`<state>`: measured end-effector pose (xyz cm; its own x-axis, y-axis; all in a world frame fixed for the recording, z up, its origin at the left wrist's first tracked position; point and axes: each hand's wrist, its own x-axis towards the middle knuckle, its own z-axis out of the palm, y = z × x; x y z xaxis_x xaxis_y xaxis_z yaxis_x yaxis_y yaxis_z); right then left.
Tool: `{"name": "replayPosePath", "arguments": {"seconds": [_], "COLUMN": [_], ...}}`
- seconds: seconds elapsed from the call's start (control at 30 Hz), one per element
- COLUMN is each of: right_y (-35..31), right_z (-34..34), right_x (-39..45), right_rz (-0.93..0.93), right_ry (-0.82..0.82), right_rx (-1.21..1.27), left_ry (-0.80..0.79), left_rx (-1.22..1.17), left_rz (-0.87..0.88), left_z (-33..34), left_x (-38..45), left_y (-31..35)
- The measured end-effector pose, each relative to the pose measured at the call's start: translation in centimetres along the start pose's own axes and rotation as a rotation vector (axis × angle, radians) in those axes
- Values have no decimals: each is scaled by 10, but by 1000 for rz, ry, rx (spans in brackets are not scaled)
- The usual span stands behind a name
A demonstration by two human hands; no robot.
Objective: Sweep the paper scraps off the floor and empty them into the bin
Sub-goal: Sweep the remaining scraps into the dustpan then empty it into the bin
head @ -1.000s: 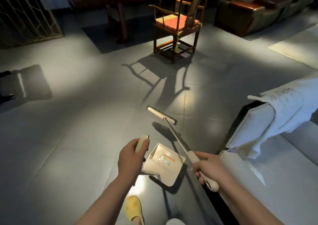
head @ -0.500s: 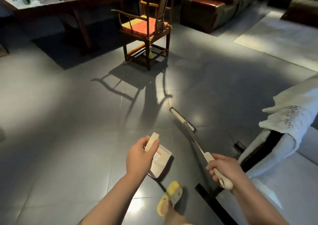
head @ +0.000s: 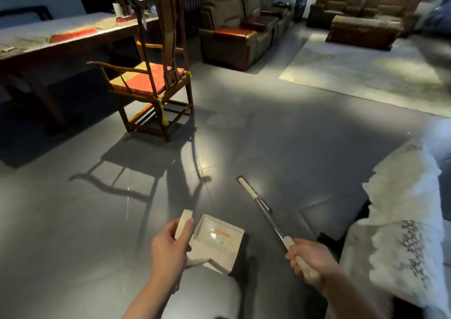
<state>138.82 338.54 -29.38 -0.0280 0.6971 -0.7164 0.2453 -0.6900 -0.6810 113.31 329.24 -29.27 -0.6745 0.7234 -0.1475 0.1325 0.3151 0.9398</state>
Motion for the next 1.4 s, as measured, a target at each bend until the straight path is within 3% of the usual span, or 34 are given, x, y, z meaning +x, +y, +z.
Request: {"name": "replayPosePath", "arguments": {"seconds": [0.17,0.47,0.63,0.73,0.97,1.4], "right_y": [-51,-140,-172,-192,-228,-278], "right_z": [6,28,20,-3,-72,-233], "right_x": [47,132,146,163,238,341], "right_rz": [1,125,123,143,185,281], "right_ry": [93,262,356,386,457,679], "right_rx": [46,135,273,325,455,656], "left_ry": [-69,-364,-558,-626,-621,-779], "left_rx": [-37,10,14,-4,-44,159], "left_rz": [34,120,115,82,106,271], "left_z": [33,111,171,210,332,562], "left_x": [90,269,320,341,389,454], "left_y": [24,74,107,124,159,217]}}
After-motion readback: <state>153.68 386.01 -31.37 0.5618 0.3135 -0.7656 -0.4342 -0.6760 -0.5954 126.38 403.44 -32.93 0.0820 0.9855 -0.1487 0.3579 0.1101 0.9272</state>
